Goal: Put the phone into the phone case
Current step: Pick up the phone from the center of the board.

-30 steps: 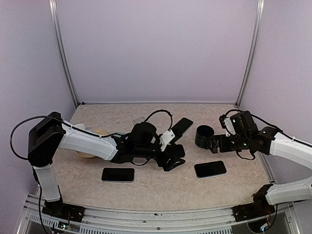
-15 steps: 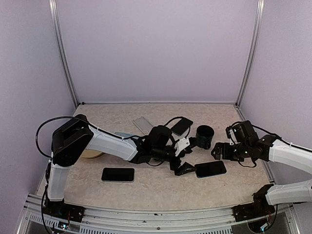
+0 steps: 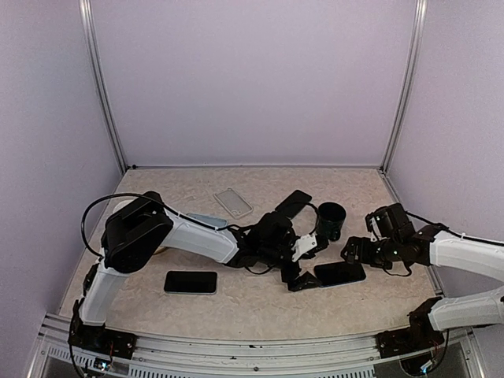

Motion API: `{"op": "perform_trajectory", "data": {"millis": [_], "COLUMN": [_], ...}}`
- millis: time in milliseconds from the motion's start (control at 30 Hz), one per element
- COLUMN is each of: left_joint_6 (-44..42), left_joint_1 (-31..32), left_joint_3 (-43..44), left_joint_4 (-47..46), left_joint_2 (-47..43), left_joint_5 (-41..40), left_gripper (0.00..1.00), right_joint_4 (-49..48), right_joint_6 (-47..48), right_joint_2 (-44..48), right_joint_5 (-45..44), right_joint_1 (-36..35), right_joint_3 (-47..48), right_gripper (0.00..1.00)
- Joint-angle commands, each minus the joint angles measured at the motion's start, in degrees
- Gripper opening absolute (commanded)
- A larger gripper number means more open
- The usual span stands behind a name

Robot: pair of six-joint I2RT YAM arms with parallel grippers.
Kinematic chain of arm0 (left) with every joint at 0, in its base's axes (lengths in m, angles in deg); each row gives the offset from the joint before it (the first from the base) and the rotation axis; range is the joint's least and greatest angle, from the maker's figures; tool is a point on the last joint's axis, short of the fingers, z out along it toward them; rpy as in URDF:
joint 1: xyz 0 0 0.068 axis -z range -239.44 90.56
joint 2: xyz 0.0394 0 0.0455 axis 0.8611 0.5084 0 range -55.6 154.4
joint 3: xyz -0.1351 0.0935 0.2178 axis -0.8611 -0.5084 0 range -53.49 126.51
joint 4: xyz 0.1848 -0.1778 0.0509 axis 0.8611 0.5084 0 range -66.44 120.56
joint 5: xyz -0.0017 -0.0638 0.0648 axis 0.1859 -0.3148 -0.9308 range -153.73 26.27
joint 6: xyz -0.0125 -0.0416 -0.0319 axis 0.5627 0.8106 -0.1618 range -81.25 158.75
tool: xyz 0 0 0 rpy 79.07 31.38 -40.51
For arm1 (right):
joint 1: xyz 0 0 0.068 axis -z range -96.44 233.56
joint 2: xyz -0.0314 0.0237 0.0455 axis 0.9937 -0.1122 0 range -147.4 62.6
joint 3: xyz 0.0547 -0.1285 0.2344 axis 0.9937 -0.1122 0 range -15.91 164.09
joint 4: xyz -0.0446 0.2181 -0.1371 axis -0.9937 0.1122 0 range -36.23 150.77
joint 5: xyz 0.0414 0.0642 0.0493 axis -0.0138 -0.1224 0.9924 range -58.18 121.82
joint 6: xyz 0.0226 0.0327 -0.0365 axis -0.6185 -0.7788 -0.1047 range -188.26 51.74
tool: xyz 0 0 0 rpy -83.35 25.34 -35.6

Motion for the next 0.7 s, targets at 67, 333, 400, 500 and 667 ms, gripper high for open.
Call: {"op": "perform_trajectory", "data": {"millis": [67, 333, 400, 500, 667], "left_joint_6": [-0.9, -1.3, -1.4, -1.5, -1.1], "left_joint_1": [0.7, 1.1, 1.2, 1.4, 1.5], "left_joint_3": [4.6, 6.0, 6.8, 7.6, 8.4], "left_joint_4": [3.9, 5.4, 6.5, 7.2, 7.7], "left_joint_2": [2.9, 4.8, 5.3, 6.0, 6.7], "left_joint_5": [-0.6, -0.5, -0.6, -0.9, -1.8], "left_gripper": [0.99, 0.99, 0.99, 0.99, 0.99], "right_joint_4": [-4.7, -6.8, -7.1, -7.6, -8.8], "right_joint_6": [-1.5, -1.6, -1.5, -1.5, -1.2], "right_joint_2": [-2.4, -5.0, -5.3, -5.6, -6.9], "right_joint_5": [1.4, 3.2, 3.3, 3.6, 4.8], "right_joint_1": [1.2, 1.3, 1.3, 1.3, 1.3], "right_joint_3": [-2.0, -3.0, -3.3, -3.8, -4.4], "right_gripper": [1.00, 1.00, 1.00, 1.00, 1.00]}}
